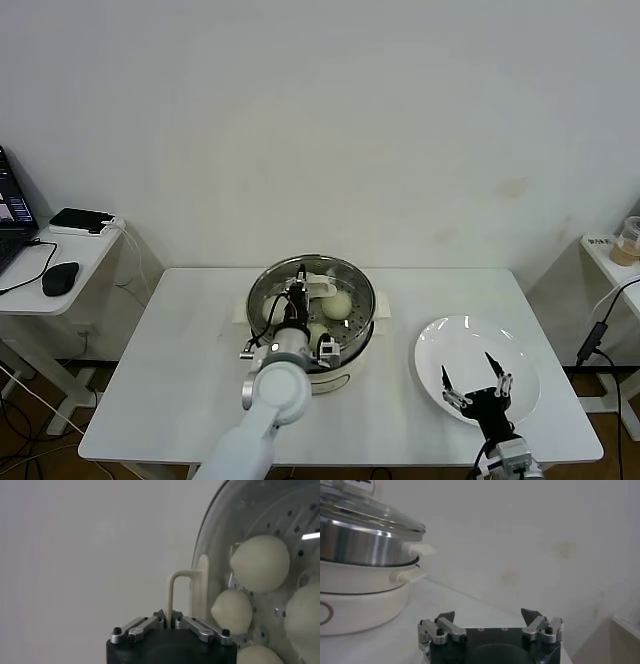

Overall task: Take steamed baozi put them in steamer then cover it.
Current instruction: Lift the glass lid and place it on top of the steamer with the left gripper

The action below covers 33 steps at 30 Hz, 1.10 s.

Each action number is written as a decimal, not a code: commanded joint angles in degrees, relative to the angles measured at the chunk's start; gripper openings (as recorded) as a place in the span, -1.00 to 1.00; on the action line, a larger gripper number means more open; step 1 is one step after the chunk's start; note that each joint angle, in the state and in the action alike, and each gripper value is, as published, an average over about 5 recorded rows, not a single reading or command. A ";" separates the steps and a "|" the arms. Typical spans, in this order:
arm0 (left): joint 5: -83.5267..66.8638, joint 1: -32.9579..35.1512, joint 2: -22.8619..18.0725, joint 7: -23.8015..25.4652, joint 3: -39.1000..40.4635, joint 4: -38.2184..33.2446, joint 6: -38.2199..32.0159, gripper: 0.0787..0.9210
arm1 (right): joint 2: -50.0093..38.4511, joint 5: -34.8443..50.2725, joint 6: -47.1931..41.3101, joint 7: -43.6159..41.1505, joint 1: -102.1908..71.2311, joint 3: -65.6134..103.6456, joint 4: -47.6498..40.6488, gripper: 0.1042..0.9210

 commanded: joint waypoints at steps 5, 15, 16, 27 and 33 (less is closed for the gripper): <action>0.59 -0.03 -0.73 -0.11 -0.30 0.95 -0.13 -0.83 | 0.00 -0.10 0.15 -0.11 -0.02 -0.29 0.09 0.76; 0.59 0.22 -0.97 -0.05 -0.44 1.13 -0.38 -0.83 | -0.09 -0.17 0.28 -0.14 -0.17 -0.35 0.19 0.76; 0.56 0.30 -0.88 0.02 -0.41 1.01 -0.38 -0.83 | -0.10 -0.18 0.28 -0.15 -0.18 -0.34 0.20 0.76; 0.42 0.79 -1.57 -0.33 -0.16 0.99 -0.54 -0.83 | -0.15 -0.46 0.25 -0.32 -0.31 -0.63 0.43 0.76; -0.14 1.18 -1.55 -0.73 -0.48 -0.61 -0.57 -0.71 | -0.19 -0.55 0.20 -0.32 -0.35 -0.72 0.46 0.76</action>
